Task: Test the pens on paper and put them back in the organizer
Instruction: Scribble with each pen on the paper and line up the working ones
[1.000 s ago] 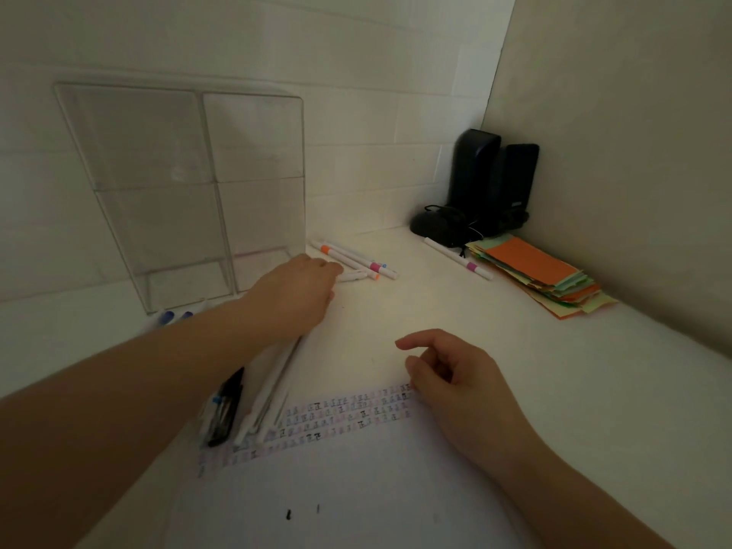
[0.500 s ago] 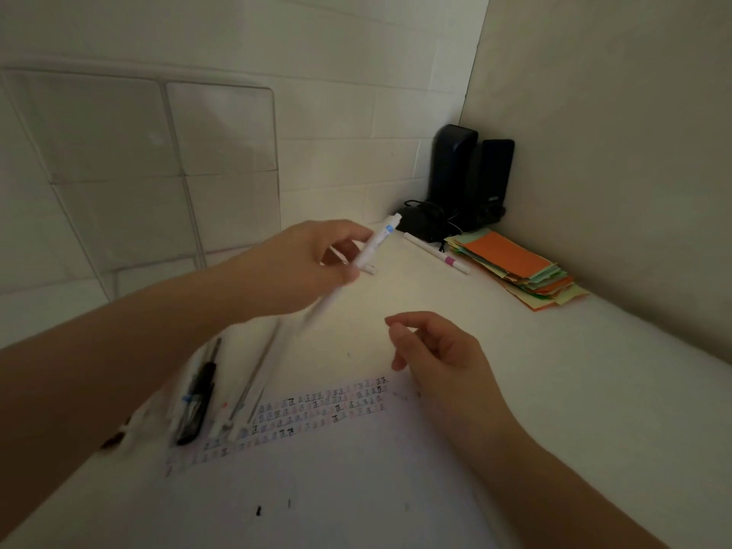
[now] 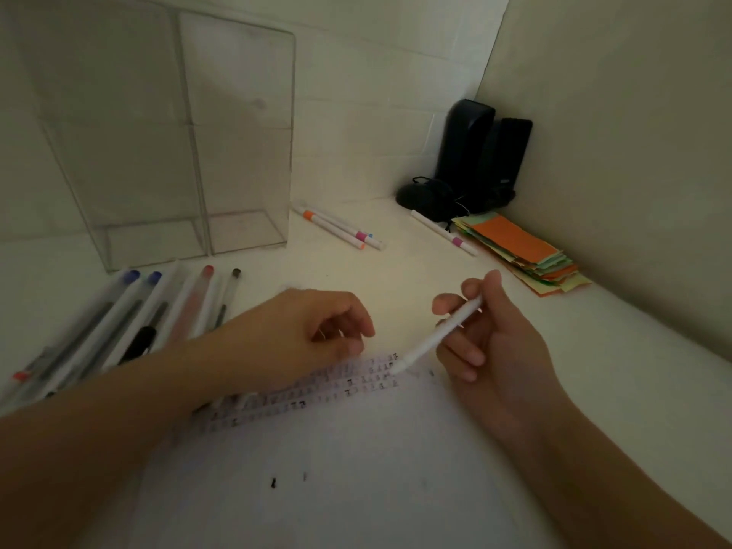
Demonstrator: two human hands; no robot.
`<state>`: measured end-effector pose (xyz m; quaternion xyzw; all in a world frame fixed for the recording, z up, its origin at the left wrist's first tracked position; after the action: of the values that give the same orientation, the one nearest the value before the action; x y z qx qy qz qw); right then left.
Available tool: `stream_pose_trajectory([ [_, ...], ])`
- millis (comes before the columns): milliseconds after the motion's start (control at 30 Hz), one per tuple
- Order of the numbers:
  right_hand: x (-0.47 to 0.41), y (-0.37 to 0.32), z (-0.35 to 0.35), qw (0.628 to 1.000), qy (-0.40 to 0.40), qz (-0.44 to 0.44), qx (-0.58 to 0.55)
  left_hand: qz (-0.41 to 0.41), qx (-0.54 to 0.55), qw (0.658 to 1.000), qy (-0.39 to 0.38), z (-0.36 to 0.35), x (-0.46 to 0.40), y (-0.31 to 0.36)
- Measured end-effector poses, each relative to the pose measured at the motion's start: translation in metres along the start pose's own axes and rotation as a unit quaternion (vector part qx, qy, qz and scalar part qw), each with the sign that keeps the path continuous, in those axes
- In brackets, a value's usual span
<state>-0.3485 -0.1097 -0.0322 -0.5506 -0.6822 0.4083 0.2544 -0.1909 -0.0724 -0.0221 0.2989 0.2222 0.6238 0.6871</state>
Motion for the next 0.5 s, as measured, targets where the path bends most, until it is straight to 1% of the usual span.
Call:
stream_pose_trajectory([
  [67,-0.002,0.002,0.001,1.000,0.002,0.001,-0.017,-0.021,-0.019,0.999,-0.033,-0.003,0.001,0.002],
  [133,-0.003,0.001,0.003,1.000,0.007,0.007,0.005,-0.029,-0.026,0.998,-0.052,-0.007,0.001,0.003],
  [233,-0.004,-0.004,0.007,1.000,0.009,0.005,0.013,-0.046,-0.034,0.998,-0.033,-0.009,-0.001,0.002],
  [333,-0.005,-0.007,0.010,1.000,0.013,0.007,0.022,-0.056,-0.022,0.998,-0.030,-0.010,-0.001,0.001],
  [500,-0.003,-0.004,0.011,0.994,0.022,-0.005,0.107,-0.066,-0.015,0.997,-0.045,-0.011,-0.003,0.000],
])
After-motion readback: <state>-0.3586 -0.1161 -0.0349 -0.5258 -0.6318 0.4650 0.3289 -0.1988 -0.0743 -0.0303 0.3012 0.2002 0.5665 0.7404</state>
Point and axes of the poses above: each hand's wrist, its own x-axis away from the middle knuckle, its own z-axis out of the back of the hand, y = z × x, the point moved 6 cm from there along -x, towards the middle knuckle, and after that the axes turned 11 degrees about z, right-handed, at the moved point
